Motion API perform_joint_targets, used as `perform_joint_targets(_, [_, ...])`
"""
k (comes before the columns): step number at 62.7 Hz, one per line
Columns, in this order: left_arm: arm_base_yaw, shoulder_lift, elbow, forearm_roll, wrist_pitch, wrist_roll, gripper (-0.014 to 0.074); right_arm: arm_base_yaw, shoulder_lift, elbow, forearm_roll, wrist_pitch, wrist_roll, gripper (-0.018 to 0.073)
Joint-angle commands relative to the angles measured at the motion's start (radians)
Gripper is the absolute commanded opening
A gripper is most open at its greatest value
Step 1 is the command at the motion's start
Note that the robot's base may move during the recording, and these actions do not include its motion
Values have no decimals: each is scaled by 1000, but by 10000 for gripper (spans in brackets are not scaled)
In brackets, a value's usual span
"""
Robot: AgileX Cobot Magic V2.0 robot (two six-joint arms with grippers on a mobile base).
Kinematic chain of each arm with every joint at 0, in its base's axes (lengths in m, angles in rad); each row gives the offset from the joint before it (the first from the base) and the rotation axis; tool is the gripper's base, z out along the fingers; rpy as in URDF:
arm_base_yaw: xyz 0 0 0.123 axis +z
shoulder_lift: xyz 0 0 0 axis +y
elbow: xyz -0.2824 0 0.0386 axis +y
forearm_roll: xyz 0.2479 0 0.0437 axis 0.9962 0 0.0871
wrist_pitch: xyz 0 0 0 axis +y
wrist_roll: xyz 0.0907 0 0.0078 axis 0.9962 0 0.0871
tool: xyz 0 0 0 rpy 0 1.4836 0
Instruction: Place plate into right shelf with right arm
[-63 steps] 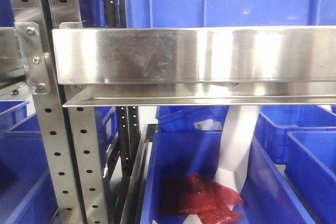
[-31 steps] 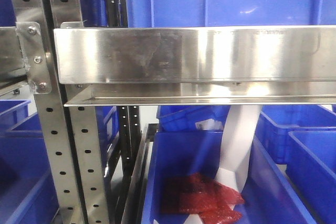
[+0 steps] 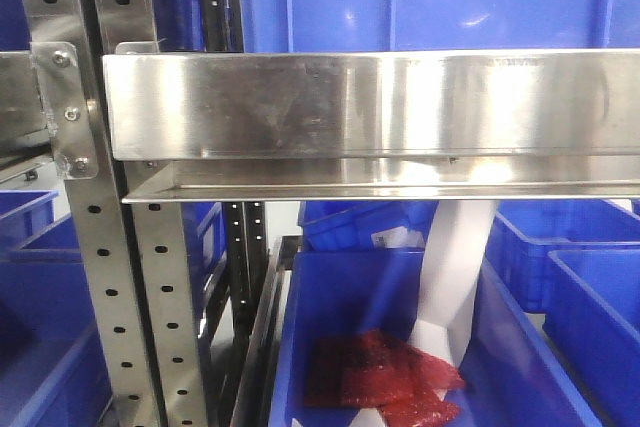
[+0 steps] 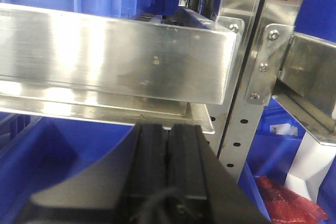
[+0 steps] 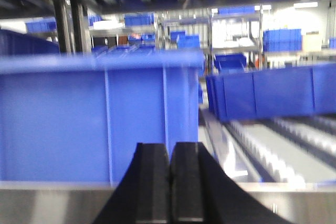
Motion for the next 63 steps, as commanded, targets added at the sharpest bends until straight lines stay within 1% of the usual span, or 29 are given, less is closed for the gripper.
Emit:
perform_joint_targets(1, [-2,-10,10,-8,-90,-7,-128,-6,9,24,-12,-93,-7,54])
perform_joint_targets(15, [-2,-10,10,-8,-90,-7,-128,-14,8,136,-14,-93,-7,54])
perform_joint_targets(17, [-2,-10,10,-8,-90,-7,-128,-19,8,135,-18,-74,-7,54])
perform_joint_targets(24, [-2,-10,10,-8,-90,-7,-128,-58,-5,134,-40,-78,-7,54])
perform_joint_targets(28, [-2,-10,10,-8,-90,-7,-128,-88,-19,134,-40,-82,-7,54])
perform_joint_targets(33, [-2,-10,10,-8,-90,-7,-128,-106,-18,134,-40,-90,-7,54])
perform_joint_targets(63, [-2,-10,10,-8,-90,-7,-128,-106,-18,134,-43,-90,-7,54])
